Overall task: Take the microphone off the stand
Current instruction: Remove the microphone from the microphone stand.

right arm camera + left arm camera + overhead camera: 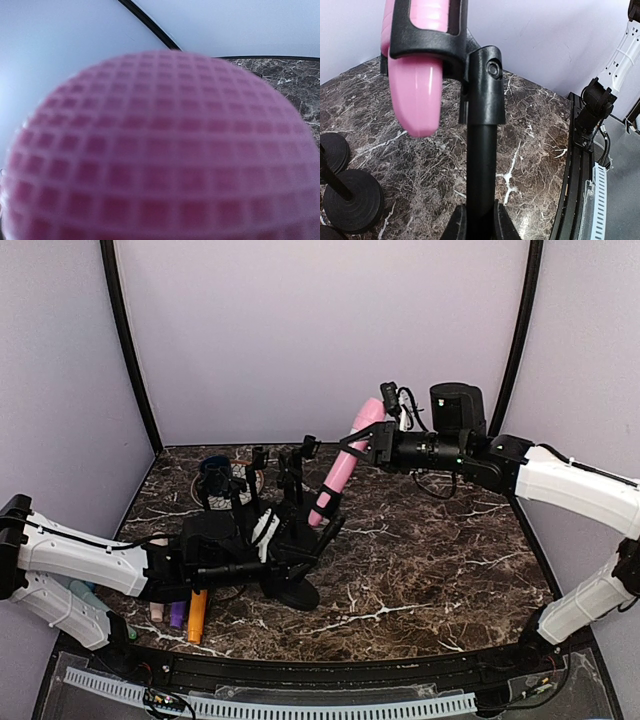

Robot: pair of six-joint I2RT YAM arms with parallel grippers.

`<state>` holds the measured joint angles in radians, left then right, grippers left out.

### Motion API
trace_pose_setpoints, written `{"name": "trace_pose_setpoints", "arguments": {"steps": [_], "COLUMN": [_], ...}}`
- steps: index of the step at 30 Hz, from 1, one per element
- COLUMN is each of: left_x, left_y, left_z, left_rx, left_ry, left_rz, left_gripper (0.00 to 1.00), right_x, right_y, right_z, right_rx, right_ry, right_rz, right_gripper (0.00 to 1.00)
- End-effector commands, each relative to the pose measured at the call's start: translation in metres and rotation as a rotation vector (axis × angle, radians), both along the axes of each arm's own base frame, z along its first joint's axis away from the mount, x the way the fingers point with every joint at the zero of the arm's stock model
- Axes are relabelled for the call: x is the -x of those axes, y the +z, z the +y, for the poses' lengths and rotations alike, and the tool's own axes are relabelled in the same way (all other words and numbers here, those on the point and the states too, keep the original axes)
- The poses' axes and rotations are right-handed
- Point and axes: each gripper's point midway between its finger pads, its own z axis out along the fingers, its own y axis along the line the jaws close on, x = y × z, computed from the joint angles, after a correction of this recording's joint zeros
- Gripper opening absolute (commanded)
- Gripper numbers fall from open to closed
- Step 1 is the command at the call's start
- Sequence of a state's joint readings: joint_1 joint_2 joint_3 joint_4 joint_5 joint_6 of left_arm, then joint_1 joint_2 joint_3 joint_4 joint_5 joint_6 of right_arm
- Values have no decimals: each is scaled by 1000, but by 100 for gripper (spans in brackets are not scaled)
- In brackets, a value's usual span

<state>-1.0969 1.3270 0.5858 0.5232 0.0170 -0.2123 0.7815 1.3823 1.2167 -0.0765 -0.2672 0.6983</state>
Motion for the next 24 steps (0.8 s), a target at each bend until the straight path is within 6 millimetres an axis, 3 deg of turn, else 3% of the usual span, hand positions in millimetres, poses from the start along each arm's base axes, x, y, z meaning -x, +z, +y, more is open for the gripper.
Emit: {"name": "trace_pose_setpoints", "arguments": {"steps": [1,10,24], "left_x": [-8,-5,-5], "left_y": [-47,-50,-53], "left_z": [35,35,40], "left_rx": [-159,-155,-134], "left_ry": [115,104,124], "left_rz": [68,73,67], "left_gripper": [0,0,0], "right_x": [-31,-29,-31], "right_y": [62,78,86], "right_z": [-36,-44,-61], "right_rx": [-76,-99,-90], "right_ry": [-188,-216,-283], "right_rz": [-172,-196,-225], "right_gripper": [19,18,19]}}
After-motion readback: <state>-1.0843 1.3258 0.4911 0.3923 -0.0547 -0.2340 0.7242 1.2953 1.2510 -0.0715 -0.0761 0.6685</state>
